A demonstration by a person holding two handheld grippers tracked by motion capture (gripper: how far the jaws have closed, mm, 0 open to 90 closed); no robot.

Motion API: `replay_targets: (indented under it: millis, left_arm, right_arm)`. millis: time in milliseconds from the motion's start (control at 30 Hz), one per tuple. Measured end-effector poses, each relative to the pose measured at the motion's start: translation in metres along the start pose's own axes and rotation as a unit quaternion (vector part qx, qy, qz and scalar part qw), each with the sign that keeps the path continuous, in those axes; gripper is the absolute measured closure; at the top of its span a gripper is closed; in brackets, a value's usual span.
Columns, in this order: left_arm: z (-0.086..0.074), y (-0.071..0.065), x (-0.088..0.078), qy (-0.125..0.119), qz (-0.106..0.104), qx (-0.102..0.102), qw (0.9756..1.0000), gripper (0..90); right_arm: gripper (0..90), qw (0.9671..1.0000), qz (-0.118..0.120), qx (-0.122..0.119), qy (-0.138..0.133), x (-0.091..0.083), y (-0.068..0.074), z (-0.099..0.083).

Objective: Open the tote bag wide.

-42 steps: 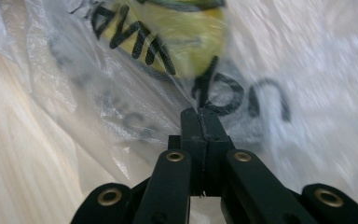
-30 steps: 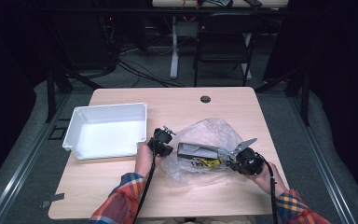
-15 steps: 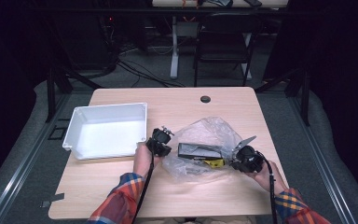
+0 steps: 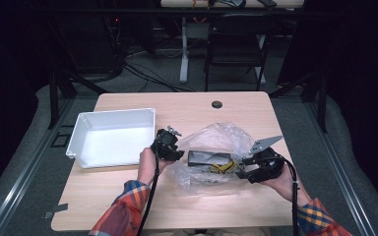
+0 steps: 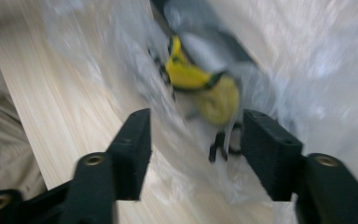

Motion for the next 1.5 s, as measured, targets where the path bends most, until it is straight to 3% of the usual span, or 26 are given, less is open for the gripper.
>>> replay_targets:
  millis: [100,167,300,333,400,533,633,733,800,900,1067,1233,1333,1500]
  left_arm:
    - [0.007,-0.007,-0.002,-0.01,-0.013,0.002,0.9999,52.1]
    - [0.011,-0.011,-0.003,-0.02,-0.016,0.009,0.9996,44.8]
    - [0.023,-0.014,-0.002,-0.027,-0.027,0.011,0.9992,36.3]
    - [0.027,-0.014,0.0,-0.027,-0.027,0.009,0.9992,35.7]
    - [0.035,-0.015,0.005,-0.015,-0.045,0.017,0.9987,35.1]
    - [0.047,-0.019,0.018,0.015,-0.052,0.041,0.9977,42.6]
    - [0.055,-0.024,0.027,0.023,-0.056,0.056,0.9966,62.6]
    - [0.058,-0.031,0.037,0.046,-0.04,0.095,0.9936,80.9]
    - [0.059,-0.035,0.042,0.054,-0.032,0.111,0.9918,89.6]
    - [0.062,-0.037,0.049,0.059,-0.016,0.123,0.9906,90.0]
    - [0.066,-0.031,0.062,0.069,0.009,0.108,0.9917,90.0]
    - [0.068,-0.023,0.074,0.081,0.033,0.1,0.9912,90.0]
    - [0.067,-0.02,0.081,0.091,0.047,0.099,0.9898,90.0]
    - [0.063,-0.01,0.092,0.107,0.071,0.089,0.9878,90.0]
  right_arm:
    - [33.0,0.9993,-0.021,0.007,-0.029,-0.002,-0.004,0.012]
    - [30.6,0.9989,-0.028,0.018,-0.034,0.004,-0.011,0.018]
    - [31.8,0.9993,-0.027,0.025,-0.006,0.023,-0.02,0.019]
    - [35.0,0.9993,-0.031,0.023,0.003,0.026,-0.02,0.018]
    - [42.3,0.9992,-0.032,0.02,0.013,0.03,-0.02,0.015]
    - [56.7,0.9989,-0.037,0.013,0.027,0.033,-0.02,0.007]
    - [74.3,0.9984,-0.045,0.009,0.032,0.035,-0.022,0.002]
    - [87.9,0.9979,-0.049,0.007,0.042,0.038,-0.024,-0.003]
    - [90.0,0.9979,-0.048,0.01,0.042,0.039,-0.025,-0.005]
    - [90.0,0.9974,-0.053,0.012,0.047,0.039,-0.027,-0.009]
    - [90.0,0.9969,-0.05,0.028,0.055,0.036,-0.029,-0.024]
    - [90.0,0.9949,-0.047,0.051,0.073,0.037,-0.034,-0.043]
    - [90.0,0.9931,-0.04,0.065,0.089,0.041,-0.037,-0.053]
    - [90.0,0.9905,-0.045,0.068,0.111,0.047,-0.036,-0.059]
Point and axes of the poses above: each handheld gripper's, and its own axes: x roughly forward along the jaws, z roughly out of its top, y roughly to its left, the point moved 6 cm from there along x, roughly forward along the jaws, and after that the axes turned 15 degrees about z, right-handed, at the moved point
